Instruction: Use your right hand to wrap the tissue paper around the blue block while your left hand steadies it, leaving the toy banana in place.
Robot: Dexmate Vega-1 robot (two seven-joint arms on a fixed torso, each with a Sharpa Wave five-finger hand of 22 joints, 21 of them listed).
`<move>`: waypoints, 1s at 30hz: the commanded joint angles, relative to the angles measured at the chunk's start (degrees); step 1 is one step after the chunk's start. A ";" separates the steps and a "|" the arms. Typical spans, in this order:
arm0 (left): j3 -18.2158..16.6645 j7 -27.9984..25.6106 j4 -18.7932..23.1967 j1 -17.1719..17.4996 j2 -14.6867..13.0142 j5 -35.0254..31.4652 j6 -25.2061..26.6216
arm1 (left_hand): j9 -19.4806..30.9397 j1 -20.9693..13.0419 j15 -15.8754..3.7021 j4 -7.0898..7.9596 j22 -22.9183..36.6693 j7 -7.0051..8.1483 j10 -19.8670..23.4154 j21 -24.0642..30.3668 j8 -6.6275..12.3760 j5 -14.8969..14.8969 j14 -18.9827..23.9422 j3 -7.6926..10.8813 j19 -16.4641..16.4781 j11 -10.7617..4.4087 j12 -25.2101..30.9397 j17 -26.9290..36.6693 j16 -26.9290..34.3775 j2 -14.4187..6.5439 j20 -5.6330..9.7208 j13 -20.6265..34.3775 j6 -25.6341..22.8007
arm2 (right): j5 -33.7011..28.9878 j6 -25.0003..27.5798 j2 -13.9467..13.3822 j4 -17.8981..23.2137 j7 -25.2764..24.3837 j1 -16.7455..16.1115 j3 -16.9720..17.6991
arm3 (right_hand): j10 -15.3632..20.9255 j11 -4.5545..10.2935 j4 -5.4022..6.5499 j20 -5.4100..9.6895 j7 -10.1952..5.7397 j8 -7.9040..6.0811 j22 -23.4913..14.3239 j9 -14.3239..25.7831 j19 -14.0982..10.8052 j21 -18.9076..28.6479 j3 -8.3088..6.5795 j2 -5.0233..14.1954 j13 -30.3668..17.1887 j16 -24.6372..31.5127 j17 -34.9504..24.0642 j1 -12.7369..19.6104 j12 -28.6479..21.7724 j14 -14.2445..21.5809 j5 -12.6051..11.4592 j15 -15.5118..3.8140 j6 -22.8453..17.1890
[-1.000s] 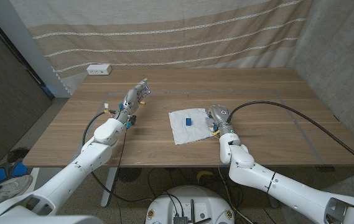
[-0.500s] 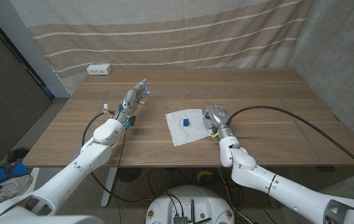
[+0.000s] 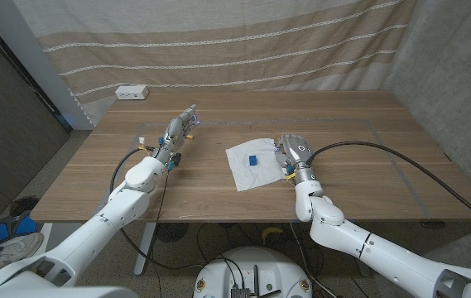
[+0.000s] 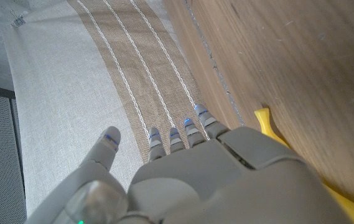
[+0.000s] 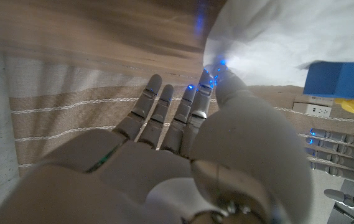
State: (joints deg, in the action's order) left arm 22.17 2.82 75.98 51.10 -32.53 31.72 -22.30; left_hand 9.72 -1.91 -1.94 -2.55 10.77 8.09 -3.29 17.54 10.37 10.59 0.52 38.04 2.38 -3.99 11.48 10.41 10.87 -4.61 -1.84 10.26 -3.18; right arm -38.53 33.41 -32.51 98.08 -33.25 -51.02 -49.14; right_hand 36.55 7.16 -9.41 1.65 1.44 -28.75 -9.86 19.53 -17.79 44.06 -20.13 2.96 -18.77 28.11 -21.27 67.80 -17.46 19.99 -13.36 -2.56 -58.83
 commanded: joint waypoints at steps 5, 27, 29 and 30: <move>-0.12 -1.24 1.06 0.83 0.05 -0.25 0.12 | 0.25 0.58 -0.77 -0.43 0.17 0.34 0.10 -0.12 -0.03 -0.04 0.24 0.02 0.30 0.05 -0.23 0.15 -0.07 -1.42 0.17 0.16 0.00 | -3.72 3.00 -1.77 5.10 5.13 0.42 -0.73 | 0.67 0.12 -0.01 -0.32 -0.11 -0.96 -0.17 1.11 -0.35 -0.23 -0.76 0.00 -0.37 -0.62 0.01 -0.75 -0.22 0.70 -0.72 -8.77 0.41; -0.12 -0.79 0.04 0.85 0.78 0.21 -0.88 | 0.25 0.37 -0.74 -0.78 0.18 0.27 0.10 -0.30 -0.02 -0.05 0.20 0.19 0.34 0.03 -0.22 0.08 -0.12 -1.44 0.18 0.16 0.03 | -9.63 7.87 0.28 8.00 16.49 3.57 -4.40 | 2.08 -0.52 0.25 -0.84 0.73 -2.32 -0.19 2.65 -0.10 -0.66 -1.20 -0.32 -0.90 -1.28 -0.04 -1.89 -0.52 0.91 -1.56 -8.42 0.74; -0.08 -0.55 -0.26 0.79 0.88 0.30 -1.05 | 0.25 0.35 -0.72 -0.80 0.18 0.25 0.09 -0.32 -0.02 -0.05 0.21 0.21 0.34 0.01 -0.22 0.07 -0.12 -1.45 0.17 0.16 0.03 | -10.17 8.44 0.67 8.34 16.61 3.55 -4.49 | 1.93 -0.59 0.30 -0.87 0.62 -2.43 -0.19 2.82 -0.07 -0.71 -1.26 -0.31 -0.95 -1.27 -0.05 -2.06 -0.43 1.11 -1.67 -8.37 0.83; -0.04 -0.41 -0.43 0.72 0.89 0.22 -1.24 | 0.25 0.34 -0.75 -0.82 0.18 0.30 0.09 -0.33 -0.02 -0.05 0.19 0.22 0.34 0.07 -0.22 0.07 -0.13 -1.45 0.25 0.16 0.04 | -10.50 8.92 0.93 8.49 16.88 3.60 -4.59 | 1.99 -0.63 0.30 -0.95 0.59 -2.47 -0.19 2.89 -0.05 -0.73 -1.30 -0.31 -0.97 -1.29 -0.05 -2.10 -0.45 1.15 -1.72 -8.38 0.89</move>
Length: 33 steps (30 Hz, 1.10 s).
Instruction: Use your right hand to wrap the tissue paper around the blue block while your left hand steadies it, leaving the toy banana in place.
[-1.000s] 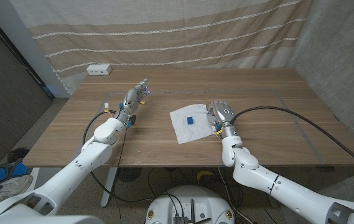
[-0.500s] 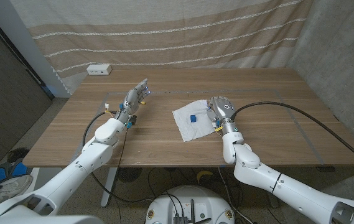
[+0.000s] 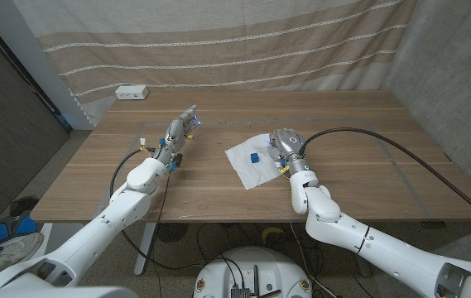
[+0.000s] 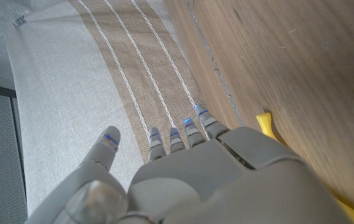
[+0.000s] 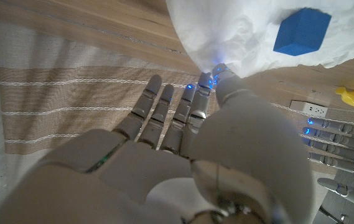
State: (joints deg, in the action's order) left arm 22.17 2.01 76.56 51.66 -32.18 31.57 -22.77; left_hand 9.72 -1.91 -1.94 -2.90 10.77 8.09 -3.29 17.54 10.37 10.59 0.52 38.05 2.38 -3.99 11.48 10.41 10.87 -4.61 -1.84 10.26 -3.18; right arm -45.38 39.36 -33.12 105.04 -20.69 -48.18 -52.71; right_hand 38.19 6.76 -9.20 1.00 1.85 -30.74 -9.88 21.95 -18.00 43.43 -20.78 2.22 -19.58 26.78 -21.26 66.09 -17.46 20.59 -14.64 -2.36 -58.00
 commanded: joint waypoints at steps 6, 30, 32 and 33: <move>0.00 0.86 -1.94 -0.19 1.09 0.79 -1.16 | 0.25 0.29 -0.73 -0.57 0.18 0.26 0.10 -0.38 -0.02 -0.06 0.21 0.26 0.35 0.07 -0.22 0.05 -0.13 -1.47 0.23 0.16 0.05 | -4.30 4.28 2.78 2.60 5.02 0.76 -1.16 | 0.11 -0.27 0.19 -0.33 0.05 -0.76 -0.18 0.82 0.07 -0.15 -0.70 0.40 -0.29 -0.02 -0.13 -0.80 -0.29 0.63 -0.69 -8.41 0.13; 0.17 3.52 -7.65 -2.37 3.37 1.94 -4.12 | 0.26 0.16 -0.76 -0.87 0.19 0.26 0.06 -0.55 0.00 -0.09 0.15 0.44 0.39 0.11 -0.22 0.03 -0.16 -1.55 0.21 0.16 0.03 | -10.74 12.40 5.52 4.79 24.12 6.18 -8.57 | -0.29 -1.32 0.13 0.00 0.27 -1.08 -0.46 1.55 -2.29 0.77 -0.30 0.90 -0.97 3.03 -2.39 -1.87 0.11 4.68 -1.79 -8.56 1.44; 0.20 3.87 -8.14 -2.63 3.56 2.16 -4.17 | 0.26 0.16 -0.78 -0.89 0.19 0.25 0.09 -0.56 0.01 -0.10 0.15 0.45 0.41 0.08 -0.21 0.03 -0.16 -1.55 0.22 0.16 0.03 | -10.90 12.84 5.97 4.64 24.50 6.21 -8.65 | -0.35 -1.33 0.14 -0.10 0.31 -1.11 -0.48 1.60 -2.21 0.76 -0.37 0.95 -1.01 2.92 -2.41 -1.93 0.14 4.56 -1.86 -8.50 1.51; 0.22 4.05 -8.46 -2.78 3.69 2.26 -4.27 | 0.26 0.16 -0.76 -0.91 0.19 0.27 0.08 -0.57 0.01 -0.10 0.19 0.45 0.40 0.10 -0.22 0.03 -0.14 -1.55 0.26 0.16 0.02 | -10.66 12.87 6.13 4.69 24.59 6.14 -8.50 | -0.35 -1.38 0.19 -0.12 0.32 -1.11 -0.48 1.59 -2.18 0.76 -0.37 0.98 -1.03 2.90 -2.43 -2.03 0.15 4.55 -1.89 -8.40 1.52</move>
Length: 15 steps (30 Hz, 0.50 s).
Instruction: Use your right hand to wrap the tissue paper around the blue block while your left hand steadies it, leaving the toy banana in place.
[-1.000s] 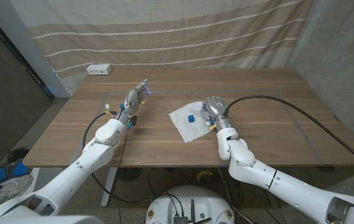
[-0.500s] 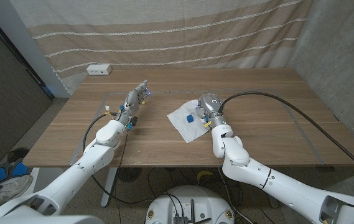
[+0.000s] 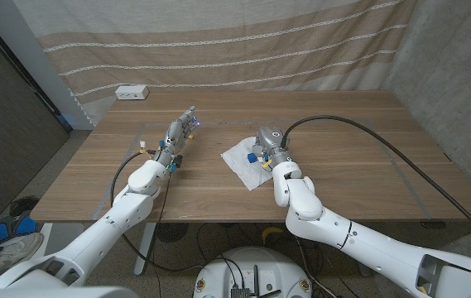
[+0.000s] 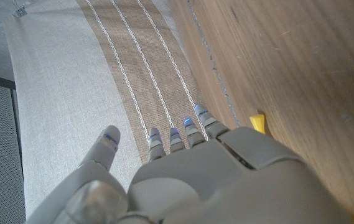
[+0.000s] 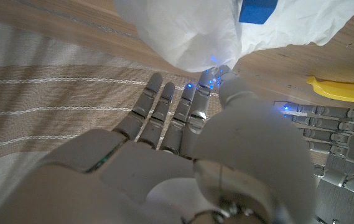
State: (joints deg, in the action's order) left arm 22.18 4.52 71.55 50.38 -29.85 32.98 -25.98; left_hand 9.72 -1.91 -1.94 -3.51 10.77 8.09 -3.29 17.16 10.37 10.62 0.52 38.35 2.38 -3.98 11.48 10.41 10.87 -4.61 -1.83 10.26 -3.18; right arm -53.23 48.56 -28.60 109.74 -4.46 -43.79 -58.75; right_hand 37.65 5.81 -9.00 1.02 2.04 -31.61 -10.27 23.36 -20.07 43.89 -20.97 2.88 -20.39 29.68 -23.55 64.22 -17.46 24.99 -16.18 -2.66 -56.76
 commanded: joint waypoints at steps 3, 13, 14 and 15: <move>0.31 2.14 -4.38 -1.96 1.69 1.01 -1.35 | 0.26 0.15 -0.75 -0.34 0.19 0.19 0.05 -0.21 0.00 -0.13 0.17 0.16 0.40 0.10 -0.22 0.04 -0.15 -1.55 0.25 0.16 0.03 | -2.78 3.78 2.03 -0.07 7.93 1.60 -2.37 | 0.06 -0.50 0.00 -0.18 0.10 -0.22 -0.10 0.22 -0.09 0.32 -0.23 0.31 -0.28 -0.10 -0.19 -0.30 0.22 0.10 -0.44 -8.07 0.46; 0.49 3.06 -6.27 -3.02 2.39 1.14 -2.07 | 0.26 0.16 -0.70 -0.44 0.20 0.22 0.06 -0.29 0.00 -0.16 0.12 0.21 0.43 0.11 -0.22 0.04 -0.16 -1.55 0.23 0.16 0.04 | -0.25 1.82 2.02 1.06 5.94 0.62 -0.86 | -0.38 -0.71 0.26 -0.36 -0.06 0.16 -0.14 -0.14 -0.17 0.48 -0.26 0.56 -0.51 -0.04 -0.63 -1.08 0.44 0.20 -0.67 -7.82 1.20; 0.50 3.14 -6.37 -3.08 2.43 1.21 -2.04 | 0.26 0.16 -0.70 -0.45 0.20 0.23 0.06 -0.30 0.00 -0.16 0.12 0.21 0.43 0.11 -0.22 0.05 -0.16 -1.56 0.24 0.16 0.04 | 0.18 1.62 2.05 1.17 6.01 0.59 -0.72 | -0.46 -0.73 0.34 -0.39 -0.03 0.18 -0.14 -0.21 -0.17 0.49 -0.24 0.59 -0.54 -0.06 -0.67 -1.27 0.48 0.19 -0.69 -7.69 1.17; 0.50 3.15 -6.42 -3.11 2.48 1.26 -2.00 | 0.26 0.16 -0.72 -0.46 0.20 0.21 0.03 -0.31 0.01 -0.16 0.12 0.22 0.43 0.12 -0.23 0.05 -0.16 -1.56 0.27 0.16 0.03 | 0.68 1.41 1.94 1.45 6.29 0.56 -0.56 | -0.52 -0.72 0.37 -0.39 -0.02 0.20 -0.15 -0.25 -0.14 0.49 -0.22 0.61 -0.56 -0.04 -0.72 -1.35 0.51 0.18 -0.69 -7.67 1.20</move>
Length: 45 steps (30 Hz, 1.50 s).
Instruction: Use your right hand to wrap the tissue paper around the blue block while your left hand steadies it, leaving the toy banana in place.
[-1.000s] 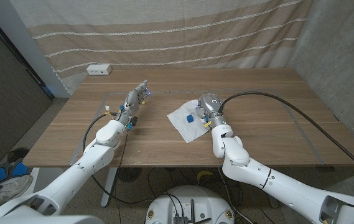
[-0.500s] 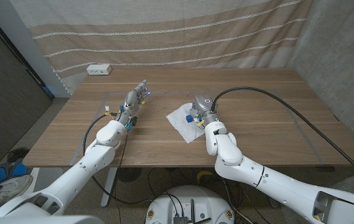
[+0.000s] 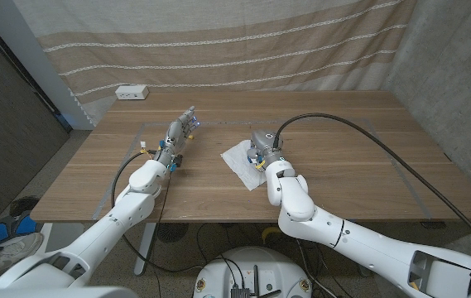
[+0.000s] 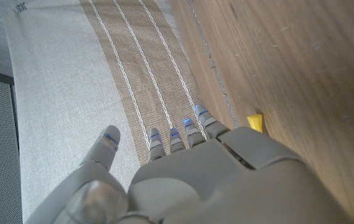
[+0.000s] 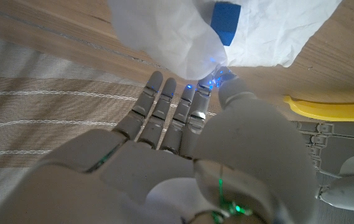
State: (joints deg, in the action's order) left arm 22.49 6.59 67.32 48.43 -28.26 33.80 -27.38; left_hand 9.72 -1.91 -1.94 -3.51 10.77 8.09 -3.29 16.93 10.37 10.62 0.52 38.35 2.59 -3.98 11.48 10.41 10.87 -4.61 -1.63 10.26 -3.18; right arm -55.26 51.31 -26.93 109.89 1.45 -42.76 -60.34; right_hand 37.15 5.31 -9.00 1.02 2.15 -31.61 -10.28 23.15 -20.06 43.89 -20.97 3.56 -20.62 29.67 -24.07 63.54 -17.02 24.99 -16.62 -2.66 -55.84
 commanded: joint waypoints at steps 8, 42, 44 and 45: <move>0.19 0.87 -2.20 -1.13 0.93 0.34 -0.71 | 0.26 0.18 -0.67 -0.53 0.20 0.21 -0.02 -0.16 0.00 -0.17 0.02 0.25 0.21 0.14 -0.24 0.06 -0.19 -1.57 0.01 0.16 0.04 | 6.61 -2.61 -0.80 3.19 3.07 -0.31 1.82 | -0.28 -0.21 0.48 -0.43 -0.44 0.61 -0.16 -0.42 -0.31 0.65 -0.36 0.27 -0.50 -0.08 -0.49 -1.15 0.22 0.18 -0.44 -7.62 1.00; 0.39 -0.76 1.52 0.86 -0.23 -0.52 0.34 | 0.26 0.35 -0.67 -0.58 0.23 0.15 -0.10 -0.37 0.04 -0.21 0.06 0.35 0.31 0.15 -0.25 0.13 -0.11 -1.70 0.01 0.16 -0.02 | 17.64 -16.14 -10.43 8.03 10.93 1.65 3.95 | -15.21 0.13 -0.91 -1.26 -12.62 15.14 -0.15 -7.33 3.72 0.36 -0.23 0.83 0.24 -2.61 -3.60 -2.45 5.73 -7.65 -1.55 -6.02 22.69; 0.44 -0.65 1.36 0.81 -0.15 -0.53 0.24 | 0.26 0.37 -0.63 -0.57 0.23 0.16 -0.10 -0.38 0.03 -0.21 0.07 0.36 0.33 0.16 -0.25 0.13 -0.10 -1.72 0.03 0.16 -0.02 | 17.38 -16.90 -10.78 8.03 10.94 1.56 4.07 | -17.02 0.84 -0.92 -1.30 -13.48 16.61 -0.13 -7.99 4.73 0.03 -0.32 0.88 0.41 -2.98 -3.82 -1.95 5.99 -8.79 -1.69 -6.09 24.66; 0.43 -0.70 1.38 0.82 -0.12 -0.50 0.28 | 0.26 0.37 -0.66 -0.57 0.23 0.09 -0.11 -0.39 0.04 -0.21 0.07 0.36 0.32 0.13 -0.25 0.14 -0.10 -1.72 0.00 0.16 -0.02 | 17.14 -17.58 -11.08 8.02 10.70 1.47 4.11 | -18.46 0.80 -1.03 -1.40 -14.24 17.05 -0.11 -8.27 4.92 -0.03 -0.52 0.96 0.50 -3.21 -3.82 -1.53 6.32 -9.18 -1.82 -5.84 25.01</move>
State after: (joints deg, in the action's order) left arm 22.65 5.89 68.47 49.16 -28.37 33.45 -27.37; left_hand 9.72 -1.91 -1.94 -3.74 10.77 8.09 -3.29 16.73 10.37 10.62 0.52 38.60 2.58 -3.99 11.31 10.41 10.87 -4.61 -1.63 10.26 -3.18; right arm -38.25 37.53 -34.96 116.76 9.37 -42.19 -56.36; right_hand 20.93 5.84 -9.66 -0.21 -10.90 -15.73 -10.26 15.37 -15.90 44.05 -21.12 4.31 -20.18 26.98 -27.61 60.14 -11.16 16.73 -18.01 -2.26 -32.33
